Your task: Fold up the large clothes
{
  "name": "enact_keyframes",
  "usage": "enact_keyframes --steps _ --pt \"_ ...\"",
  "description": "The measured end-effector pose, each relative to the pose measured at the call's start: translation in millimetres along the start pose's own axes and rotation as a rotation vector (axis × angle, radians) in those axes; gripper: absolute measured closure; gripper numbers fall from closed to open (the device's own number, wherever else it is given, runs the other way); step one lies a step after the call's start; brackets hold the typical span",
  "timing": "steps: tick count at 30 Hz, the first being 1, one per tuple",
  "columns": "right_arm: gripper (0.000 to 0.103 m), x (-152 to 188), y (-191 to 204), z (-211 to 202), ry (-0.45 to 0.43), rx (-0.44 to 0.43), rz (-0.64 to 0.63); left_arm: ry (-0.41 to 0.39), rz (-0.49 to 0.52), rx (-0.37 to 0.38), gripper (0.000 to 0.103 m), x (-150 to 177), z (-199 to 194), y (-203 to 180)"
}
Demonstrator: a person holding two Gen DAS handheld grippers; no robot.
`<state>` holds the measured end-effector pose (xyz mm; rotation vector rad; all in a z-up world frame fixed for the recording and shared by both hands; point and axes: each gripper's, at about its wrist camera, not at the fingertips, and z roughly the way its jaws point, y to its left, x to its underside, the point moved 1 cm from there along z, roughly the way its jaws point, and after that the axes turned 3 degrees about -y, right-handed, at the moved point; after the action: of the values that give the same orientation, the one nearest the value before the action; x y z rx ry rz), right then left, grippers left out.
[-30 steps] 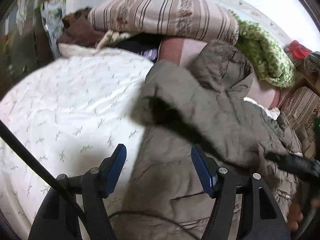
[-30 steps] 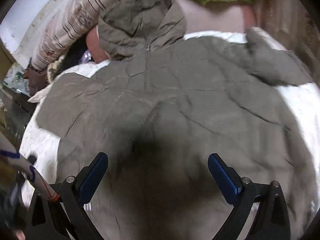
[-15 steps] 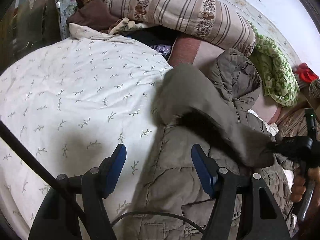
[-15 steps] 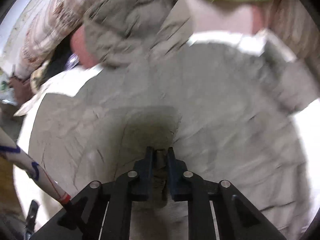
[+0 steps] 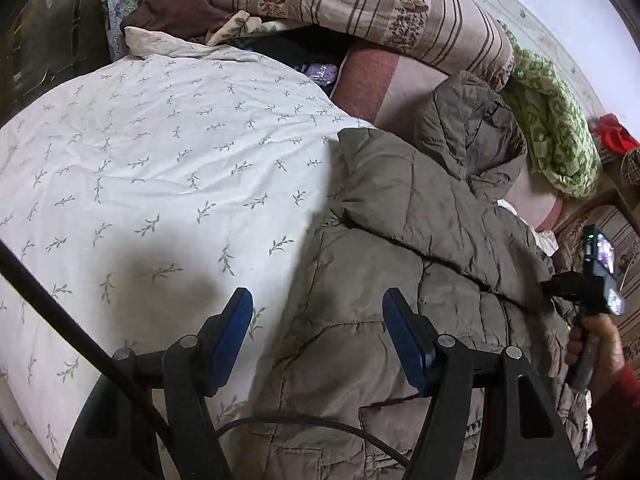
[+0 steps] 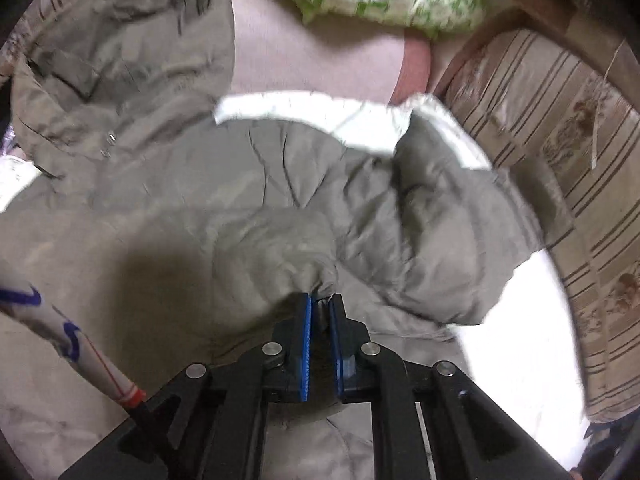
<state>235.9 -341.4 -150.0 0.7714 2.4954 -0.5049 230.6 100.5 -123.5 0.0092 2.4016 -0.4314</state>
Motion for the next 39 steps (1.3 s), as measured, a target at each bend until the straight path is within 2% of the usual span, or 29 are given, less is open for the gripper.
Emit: enact_keyframes --steps 2,4,6,9,11,14,16,19,21,22,23,25,26,28,31,33,36,39 --pt "0.086 7 1 20 0.03 -0.008 0.005 0.005 0.008 0.0 0.037 0 2 -2" --pt "0.078 8 -1 24 0.027 0.003 -0.005 0.006 0.021 -0.004 0.037 0 1 -6" --pt "0.057 6 -11 11 0.021 -0.001 0.0 0.002 0.031 -0.002 0.037 1 -3 -8" --pt "0.042 13 -41 -23 -0.004 -0.108 0.043 -0.025 0.04 0.005 0.037 3 -17 -13" --pt "0.038 27 -66 -52 -0.027 -0.136 0.046 -0.064 0.049 0.001 0.037 4 -31 -16" --pt "0.038 50 -109 -98 -0.06 -0.125 0.023 -0.167 0.081 -0.025 0.037 12 -72 -23" --pt "0.037 65 -141 -126 -0.085 -0.104 0.018 -0.206 0.09 -0.024 0.037 19 -102 -28" --pt "0.033 79 -207 -170 -0.147 -0.021 0.037 -0.202 0.109 -0.003 0.037 26 -150 -41" --pt "0.028 82 -265 -200 -0.217 0.092 0.089 -0.211 0.142 0.021 0.037 29 -178 -53" --pt "0.026 83 -282 -209 -0.24 0.121 0.112 -0.233 0.174 0.03 0.036 31 -196 -62" --pt "0.022 83 -310 -221 -0.277 0.155 0.165 -0.252 0.206 0.028 0.032 33 -208 -70" --pt "0.017 83 -349 -228 -0.315 0.154 0.274 -0.299 0.283 0.015 0.022 35 -224 -89" --pt "0.012 84 -363 -225 -0.32 0.128 0.327 -0.317 0.298 0.005 0.021 36 -226 -95" --pt "0.01 84 -383 -205 -0.271 0.053 0.417 -0.33 0.318 -0.046 0.021 38 -221 -110" --pt "0.014 89 -399 -159 -0.183 -0.039 0.546 -0.237 0.305 -0.029 0.021 43 -194 -127" --pt "0.02 93 -402 -126 -0.139 -0.091 0.595 -0.188 0.289 -0.004 0.021 48 -179 -133" --pt "0.02 93 -384 -77 -0.103 -0.106 0.587 -0.167 0.295 -0.014 0.021 55 -154 -142" --pt "0.02 86 -377 -32 -0.077 -0.083 0.569 -0.194 0.326 -0.062 0.021 61 -113 -149"
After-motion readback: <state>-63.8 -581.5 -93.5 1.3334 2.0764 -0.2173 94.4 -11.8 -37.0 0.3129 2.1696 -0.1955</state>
